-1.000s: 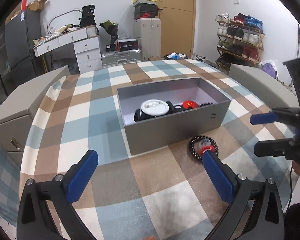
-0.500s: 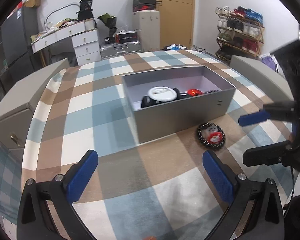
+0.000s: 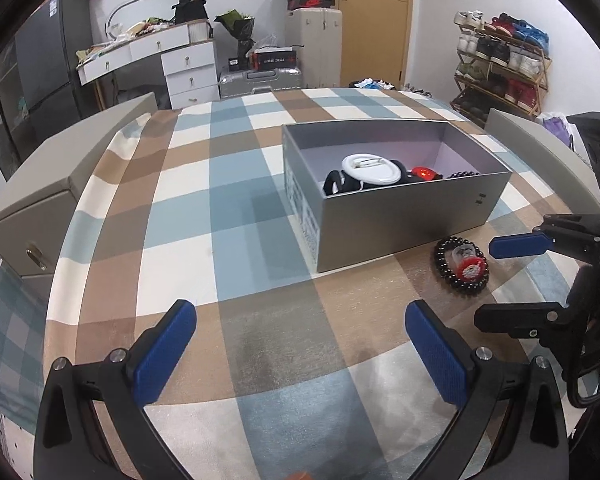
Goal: Organize jewelry
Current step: 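Pull both tools back toward the remaining bracelet and vial, then grasp the black coiled hair tie with the right tool and lift it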
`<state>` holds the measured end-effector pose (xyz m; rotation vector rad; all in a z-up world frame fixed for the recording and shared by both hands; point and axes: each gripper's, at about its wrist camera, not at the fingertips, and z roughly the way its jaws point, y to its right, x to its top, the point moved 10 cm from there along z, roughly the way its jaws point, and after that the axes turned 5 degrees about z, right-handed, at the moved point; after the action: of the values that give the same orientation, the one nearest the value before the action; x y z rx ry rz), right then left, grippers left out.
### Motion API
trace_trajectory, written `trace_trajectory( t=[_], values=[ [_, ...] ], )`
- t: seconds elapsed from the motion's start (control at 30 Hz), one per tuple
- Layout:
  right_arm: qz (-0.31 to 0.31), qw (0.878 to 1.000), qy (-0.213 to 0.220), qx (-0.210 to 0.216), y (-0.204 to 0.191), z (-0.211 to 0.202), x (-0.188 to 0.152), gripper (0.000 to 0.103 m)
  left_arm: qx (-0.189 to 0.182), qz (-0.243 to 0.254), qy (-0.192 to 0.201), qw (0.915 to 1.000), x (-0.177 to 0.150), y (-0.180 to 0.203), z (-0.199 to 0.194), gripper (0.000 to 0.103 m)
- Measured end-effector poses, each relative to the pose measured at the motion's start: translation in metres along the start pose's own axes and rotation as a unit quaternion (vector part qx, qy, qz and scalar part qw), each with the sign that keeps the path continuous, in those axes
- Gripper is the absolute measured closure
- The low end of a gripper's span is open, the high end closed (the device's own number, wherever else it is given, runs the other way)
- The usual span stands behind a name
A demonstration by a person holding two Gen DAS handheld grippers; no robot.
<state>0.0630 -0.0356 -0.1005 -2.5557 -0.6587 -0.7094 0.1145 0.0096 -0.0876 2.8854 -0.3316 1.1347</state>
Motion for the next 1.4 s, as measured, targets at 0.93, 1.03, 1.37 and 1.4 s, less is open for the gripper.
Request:
trace_trajectory(
  t=[0.93, 1.03, 1.37, 1.4],
  values=[
    [-0.055, 0.996, 0.017, -0.075, 0.000, 0.011, 0.003, 0.061, -0.006, -0.009, -0.019, 0.9998, -0.008, -0.009, 0.006, 0.001],
    [-0.073, 0.995, 0.016, -0.071, -0.006, 0.009, 0.001, 0.069, -0.006, -0.009, -0.018, 0.9998, -0.008, -0.008, 0.006, 0.001],
    [-0.073, 0.997, 0.032, -0.009, -0.023, -0.006, 0.006, 0.072, -0.020, -0.006, -0.014, 0.9997, -0.006, -0.002, 0.006, 0.001],
    [-0.073, 0.997, 0.034, -0.003, -0.025, -0.008, 0.006, 0.072, -0.021, -0.006, -0.014, 0.9997, -0.006, -0.001, 0.006, 0.001]
  ],
)
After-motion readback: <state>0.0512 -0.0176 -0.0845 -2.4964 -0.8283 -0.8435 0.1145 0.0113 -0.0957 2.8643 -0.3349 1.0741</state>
